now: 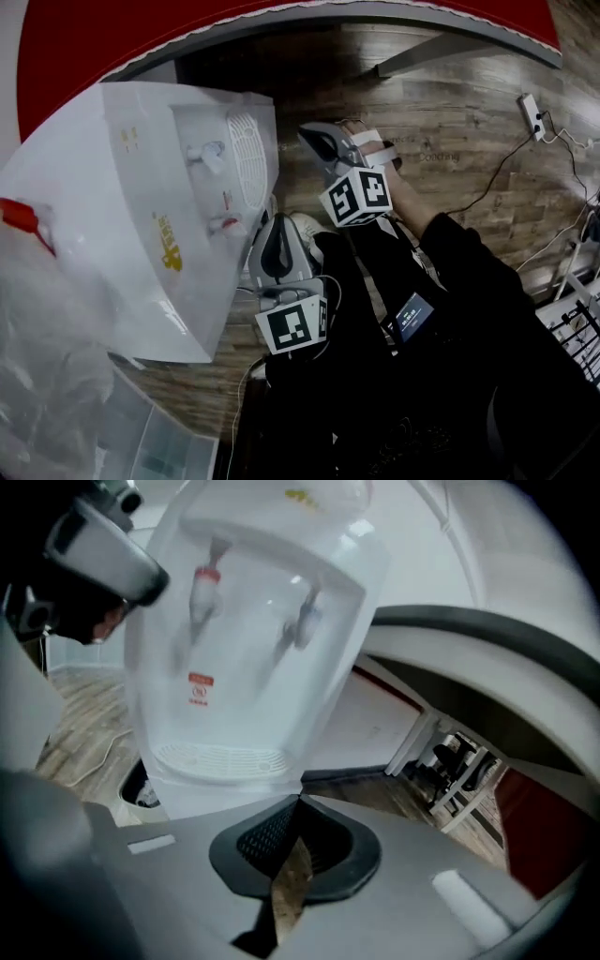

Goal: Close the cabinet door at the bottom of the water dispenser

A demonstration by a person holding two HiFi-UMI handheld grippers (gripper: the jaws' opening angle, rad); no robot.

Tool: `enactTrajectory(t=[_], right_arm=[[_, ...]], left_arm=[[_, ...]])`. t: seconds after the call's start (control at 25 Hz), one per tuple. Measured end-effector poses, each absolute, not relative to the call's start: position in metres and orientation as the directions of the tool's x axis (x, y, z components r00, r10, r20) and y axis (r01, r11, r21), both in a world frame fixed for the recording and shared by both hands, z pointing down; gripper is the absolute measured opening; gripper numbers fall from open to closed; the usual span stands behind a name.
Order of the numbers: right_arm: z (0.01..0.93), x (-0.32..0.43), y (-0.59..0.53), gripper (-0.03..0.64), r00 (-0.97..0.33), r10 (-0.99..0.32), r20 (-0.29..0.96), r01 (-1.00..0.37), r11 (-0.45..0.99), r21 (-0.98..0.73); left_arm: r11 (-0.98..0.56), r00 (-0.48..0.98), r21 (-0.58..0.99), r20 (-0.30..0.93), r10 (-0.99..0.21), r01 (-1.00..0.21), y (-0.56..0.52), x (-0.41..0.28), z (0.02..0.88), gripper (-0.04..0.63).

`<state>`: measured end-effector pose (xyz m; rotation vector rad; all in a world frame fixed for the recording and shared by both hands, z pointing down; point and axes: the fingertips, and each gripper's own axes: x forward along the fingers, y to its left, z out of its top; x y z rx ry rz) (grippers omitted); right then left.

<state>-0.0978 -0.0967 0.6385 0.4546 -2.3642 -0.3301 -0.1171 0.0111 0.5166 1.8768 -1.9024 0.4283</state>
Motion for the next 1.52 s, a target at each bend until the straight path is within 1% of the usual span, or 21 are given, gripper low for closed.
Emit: enactTrajectory(t=[0.12, 0.24, 0.4, 0.48, 0.56, 0.72, 0.84, 0.92, 1.0, 1.16, 1.32, 1.52], right_arm=[[0.586, -0.066, -0.089, 0.000, -0.710, -0.442, 0.548, -0.284, 0.892, 0.352], [0.532, -0.051, -0.089, 0.000, -0.721, -0.492, 0.488, -0.348, 0.866, 0.360], [0.445, -0.033, -0.087, 0.000, -0.750, -0.539, 0.383, -0.395, 0.830, 0.394], [0.401, -0.018, -0.093, 0.000, -0.728, -0.592, 0.345, -0.464, 0.797, 0.388], [0.359, 0.000, -0.097, 0.000, -0.699, -0.645, 0.308, -0.550, 0.761, 0.345], [0.273, 0.018, -0.097, 0.000, -0.657, -0.727, 0.202, -0.682, 0.686, 0.254], [0.225, 0.021, -0.087, 0.000, -0.631, -0.759, 0.159, -0.728, 0.650, 0.217], [0.203, 0.018, -0.081, 0.000, -0.620, -0.773, 0.137, -0.756, 0.635, 0.162], [0.183, 0.008, -0.076, 0.000, -0.624, -0.773, 0.112, -0.763, 0.634, 0.124], [0.156, -0.013, -0.068, 0.000, -0.661, -0.747, 0.076, -0.724, 0.660, 0.200], [0.130, -0.023, -0.067, 0.000, -0.670, -0.742, 0.017, -0.724, 0.658, 0.209], [0.126, -0.032, -0.052, 0.000, -0.696, -0.717, 0.035, -0.708, 0.694, 0.134]], left_arm=[[0.003, 0.025, 0.058, 0.475, -0.880, -0.998, 0.004, -0.111, 0.485, 0.008], [-0.002, 0.019, 0.039, 0.449, -0.893, -0.999, -0.004, -0.106, 0.451, 0.008], [0.001, -0.011, -0.028, 0.370, -0.929, -1.000, -0.009, -0.103, 0.374, 0.007], [-0.028, 0.011, -0.045, 0.330, -0.944, -0.999, -0.010, -0.098, 0.333, 0.007], [-0.036, 0.020, -0.049, 0.296, -0.955, -0.998, -0.010, -0.096, 0.299, 0.008], [0.041, -0.057, -0.075, 0.228, -0.972, -0.996, -0.011, -0.112, 0.238, 0.006], [0.126, -0.142, -0.102, 0.172, -0.975, -0.987, -0.004, -0.125, 0.195, 0.006], [0.141, -0.154, -0.092, 0.145, -0.977, -0.986, 0.000, -0.132, 0.177, 0.006], [0.150, -0.161, -0.096, 0.123, -0.979, -0.984, 0.002, -0.140, 0.164, 0.006], [0.189, -0.192, -0.043, 0.090, -0.977, -0.981, 0.006, -0.158, 0.147, 0.006], [0.178, -0.181, -0.061, 0.043, -0.983, -0.982, 0.003, -0.157, 0.134, 0.006], [0.164, -0.165, -0.077, 0.003, -0.986, -0.983, 0.005, -0.153, 0.124, 0.008]])
